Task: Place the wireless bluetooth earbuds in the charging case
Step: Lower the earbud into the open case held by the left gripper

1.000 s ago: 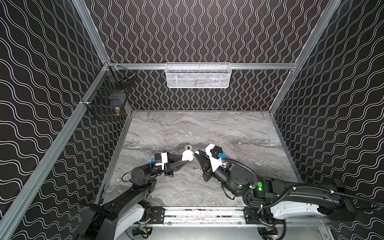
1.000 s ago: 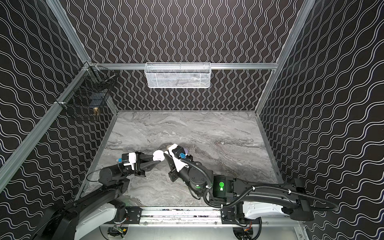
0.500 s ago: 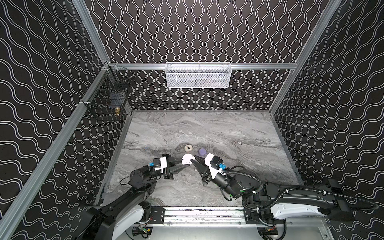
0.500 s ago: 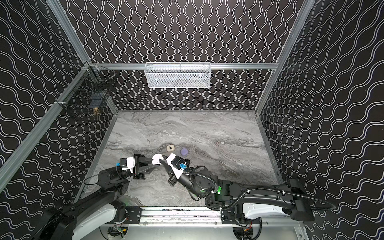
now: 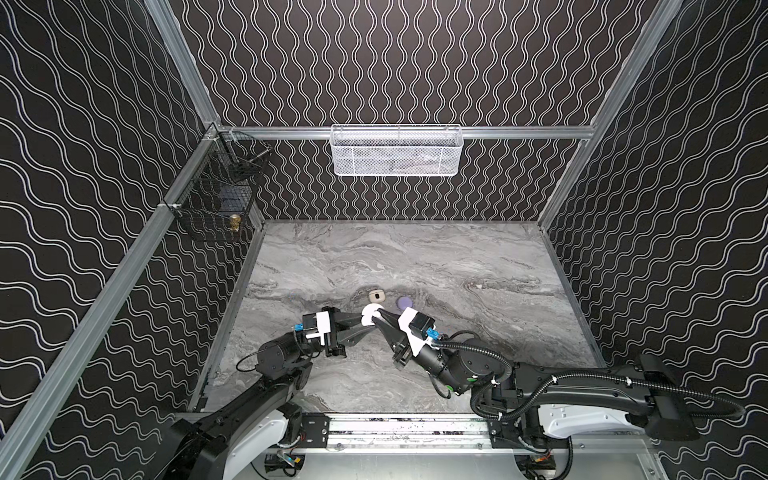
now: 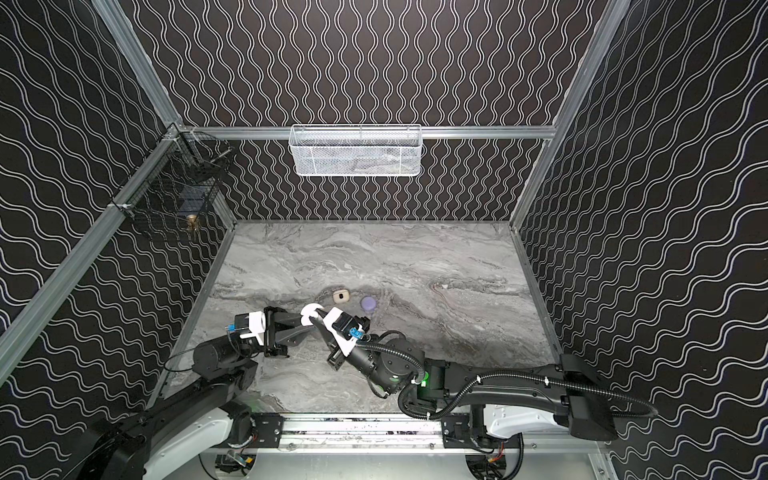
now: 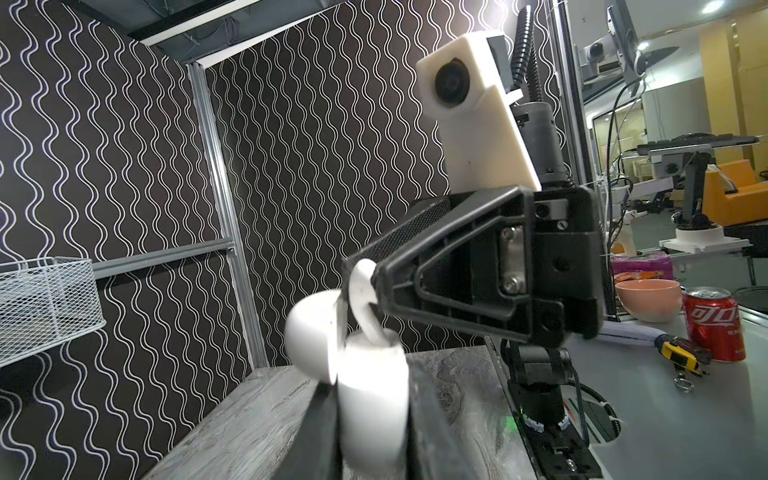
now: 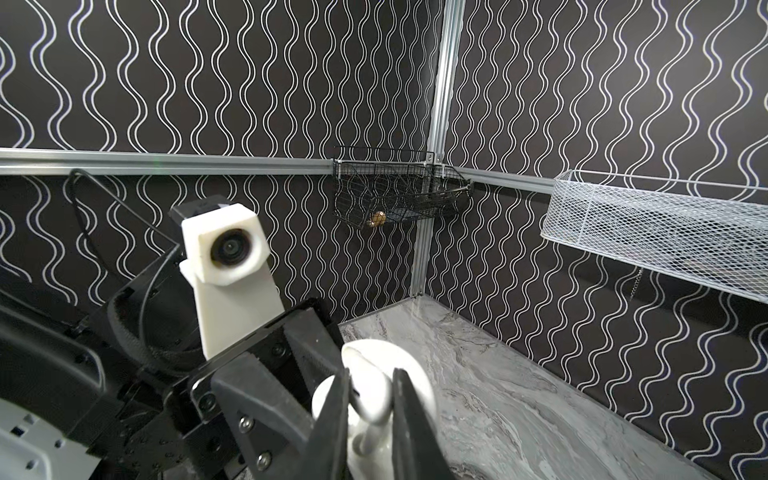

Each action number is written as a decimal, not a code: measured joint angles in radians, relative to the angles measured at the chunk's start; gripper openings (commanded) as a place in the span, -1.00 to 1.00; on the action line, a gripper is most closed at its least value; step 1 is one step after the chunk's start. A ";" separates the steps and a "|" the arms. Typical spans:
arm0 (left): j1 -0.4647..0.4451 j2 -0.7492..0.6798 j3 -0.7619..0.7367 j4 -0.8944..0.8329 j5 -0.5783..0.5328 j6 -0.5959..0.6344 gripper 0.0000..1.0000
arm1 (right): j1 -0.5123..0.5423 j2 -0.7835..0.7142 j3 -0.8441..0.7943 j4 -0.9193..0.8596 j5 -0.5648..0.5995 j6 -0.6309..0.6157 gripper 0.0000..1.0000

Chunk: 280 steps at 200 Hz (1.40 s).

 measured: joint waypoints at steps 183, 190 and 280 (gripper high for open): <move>0.002 -0.063 -0.009 -0.066 -0.069 -0.068 -1.00 | -0.028 0.067 -0.016 0.134 -0.042 0.007 -0.42; 0.002 -0.063 -0.010 -0.069 -0.066 -0.068 -1.00 | -0.031 0.067 -0.016 0.131 -0.039 0.011 -0.34; 0.002 -0.061 -0.013 -0.077 -0.079 -0.068 -1.00 | -0.039 0.051 -0.016 0.074 -0.042 0.028 -0.01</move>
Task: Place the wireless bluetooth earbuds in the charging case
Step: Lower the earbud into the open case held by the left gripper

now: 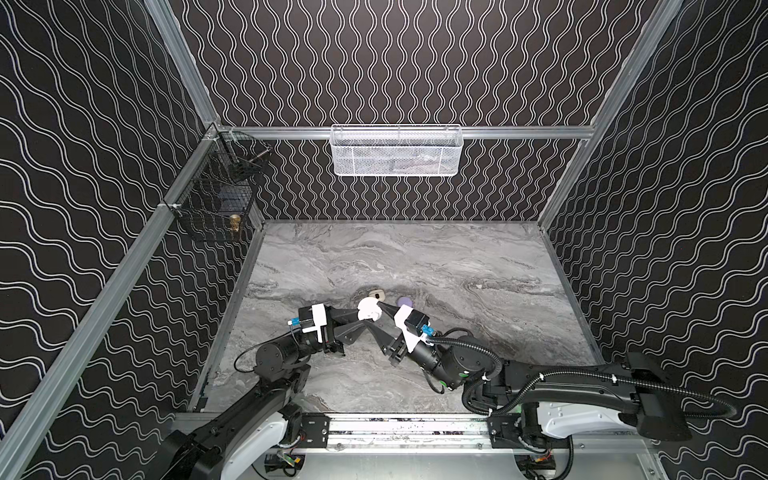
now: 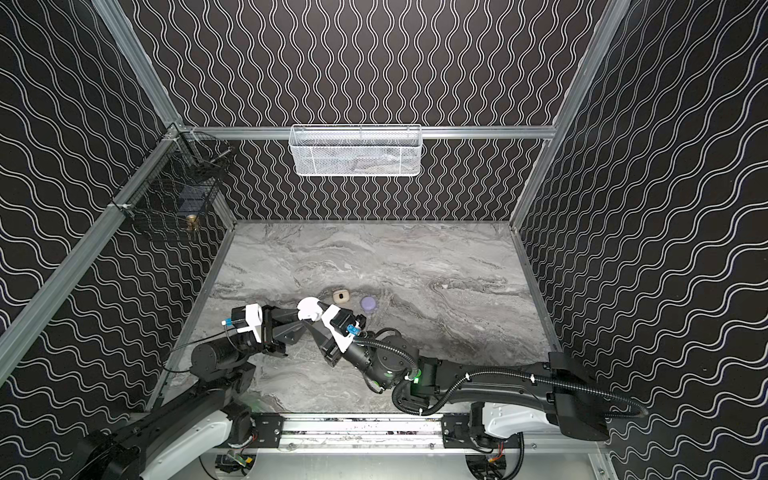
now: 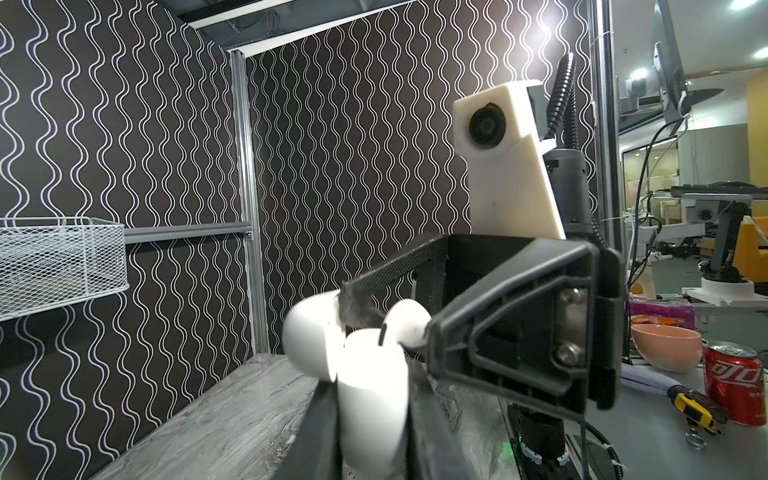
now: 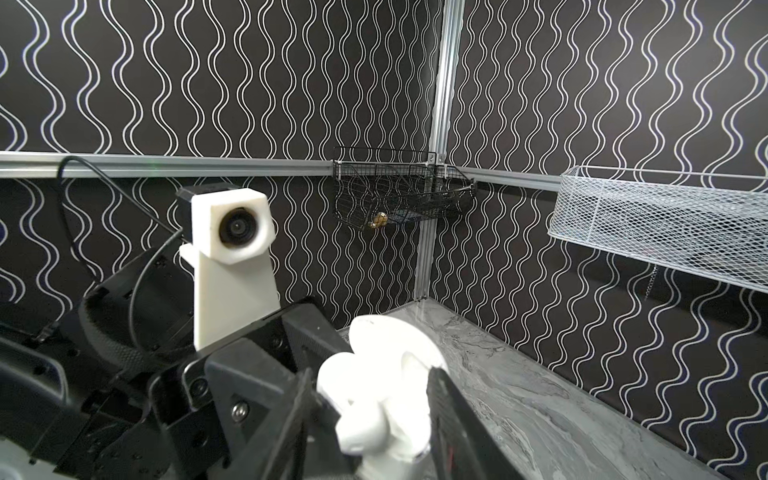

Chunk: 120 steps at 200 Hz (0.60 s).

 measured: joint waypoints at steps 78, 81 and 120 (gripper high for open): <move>0.000 -0.010 -0.005 0.035 -0.012 0.022 -1.00 | -0.020 -0.077 -0.053 -0.047 0.034 0.041 -0.01; 0.000 -0.010 -0.005 0.037 -0.013 0.022 -1.00 | -0.021 -0.079 -0.054 -0.048 0.034 0.042 -0.01; 0.000 -0.012 -0.005 0.035 -0.018 0.022 -1.00 | -0.033 -0.090 -0.050 -0.078 0.019 0.066 -0.05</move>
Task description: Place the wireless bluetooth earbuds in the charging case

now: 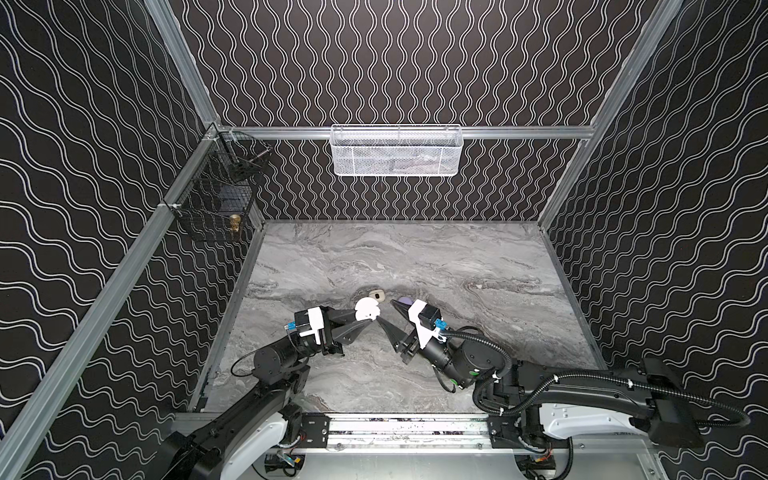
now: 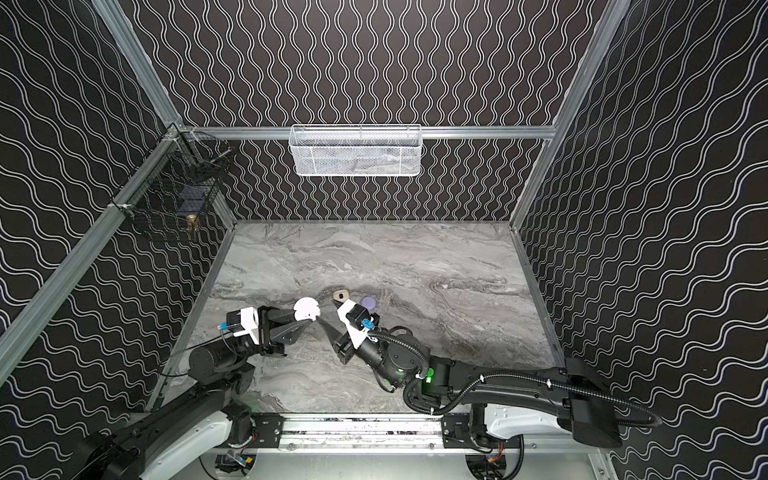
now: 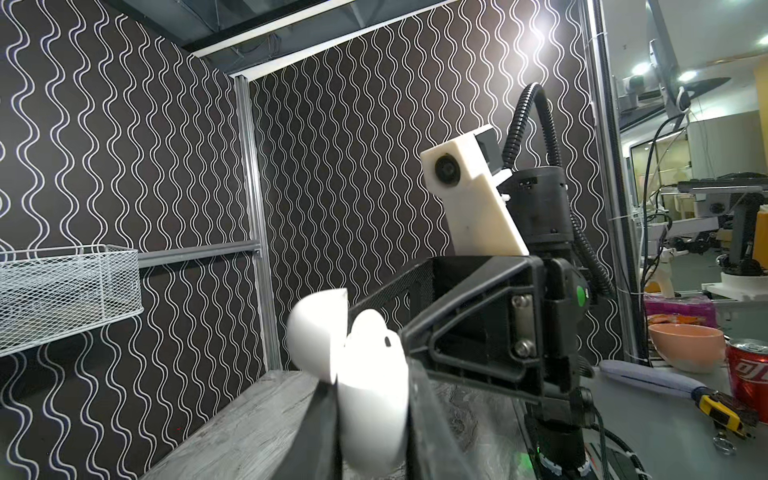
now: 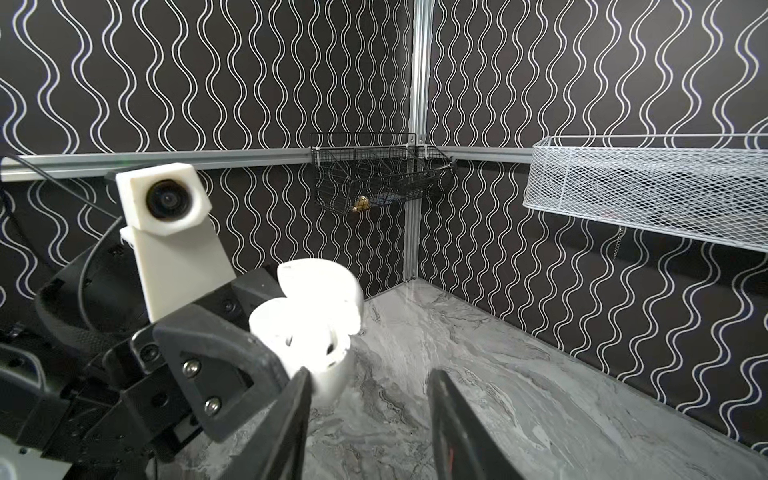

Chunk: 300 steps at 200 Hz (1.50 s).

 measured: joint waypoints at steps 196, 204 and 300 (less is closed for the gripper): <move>0.303 0.113 0.030 -0.174 -0.089 -0.026 -1.00 | -0.414 0.613 0.222 -0.592 -0.410 0.397 0.16; 0.303 0.098 0.027 -0.188 -0.091 -0.024 -1.00 | -0.415 0.631 0.233 -0.612 -0.423 0.402 0.16; 0.303 0.089 0.018 -0.209 -0.097 -0.024 -1.00 | -0.410 0.620 0.172 -0.678 -0.518 0.465 0.12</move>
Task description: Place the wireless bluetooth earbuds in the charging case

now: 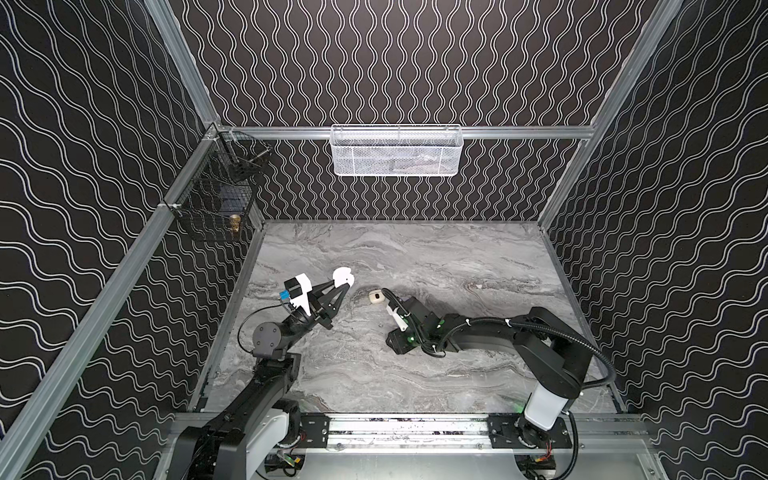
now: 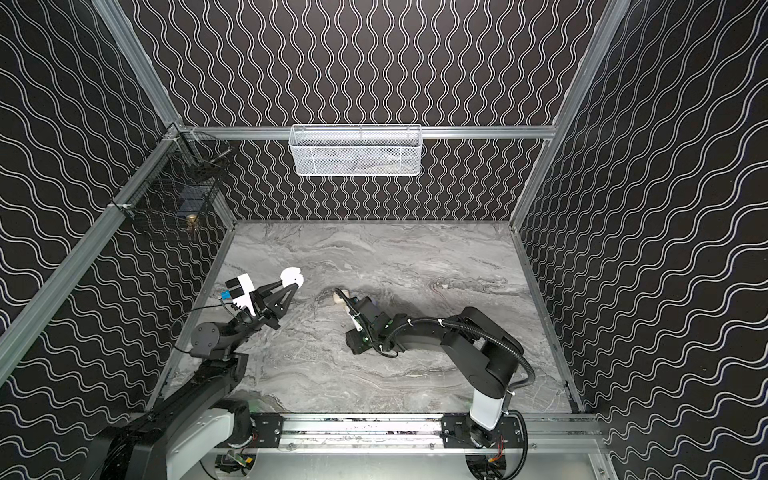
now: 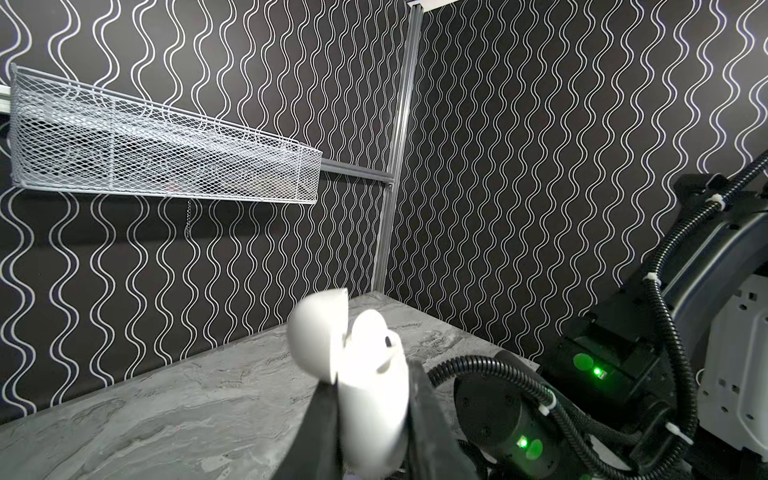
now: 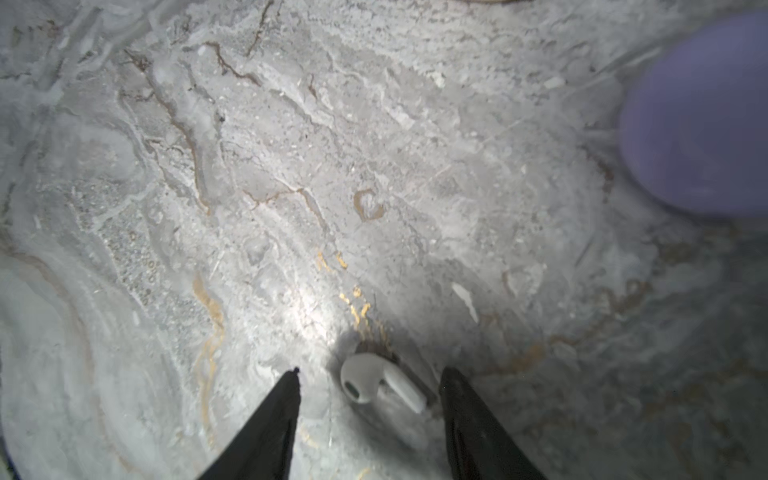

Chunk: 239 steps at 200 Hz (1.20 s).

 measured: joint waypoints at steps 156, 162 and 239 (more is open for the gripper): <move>0.000 -0.040 -0.006 -0.010 -0.014 0.000 -1.00 | 0.083 -0.060 0.048 -0.140 0.130 0.114 0.03; 0.000 -0.041 -0.006 -0.010 -0.014 0.000 -1.00 | 0.083 -0.045 0.063 -0.144 0.135 0.114 0.03; 0.001 -0.066 -0.006 -0.031 -0.014 0.001 -1.00 | 0.084 0.078 0.178 -0.226 0.192 0.110 -0.09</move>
